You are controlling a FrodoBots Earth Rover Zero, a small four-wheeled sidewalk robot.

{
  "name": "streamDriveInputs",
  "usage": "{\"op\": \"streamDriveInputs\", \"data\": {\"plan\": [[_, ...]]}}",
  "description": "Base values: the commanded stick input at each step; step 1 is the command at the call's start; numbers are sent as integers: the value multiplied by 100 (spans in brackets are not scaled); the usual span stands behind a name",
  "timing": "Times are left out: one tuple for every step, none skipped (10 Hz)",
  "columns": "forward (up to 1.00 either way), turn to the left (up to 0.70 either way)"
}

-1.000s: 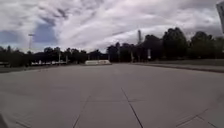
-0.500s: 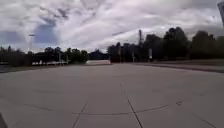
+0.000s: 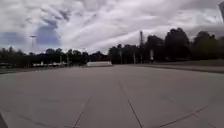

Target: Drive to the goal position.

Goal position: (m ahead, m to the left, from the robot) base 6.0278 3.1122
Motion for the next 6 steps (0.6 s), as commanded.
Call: {"op": "streamDriveInputs", "data": {"plan": [[70,1],[70,1],[70,1],[70,1],[70,1],[70,1]]}}
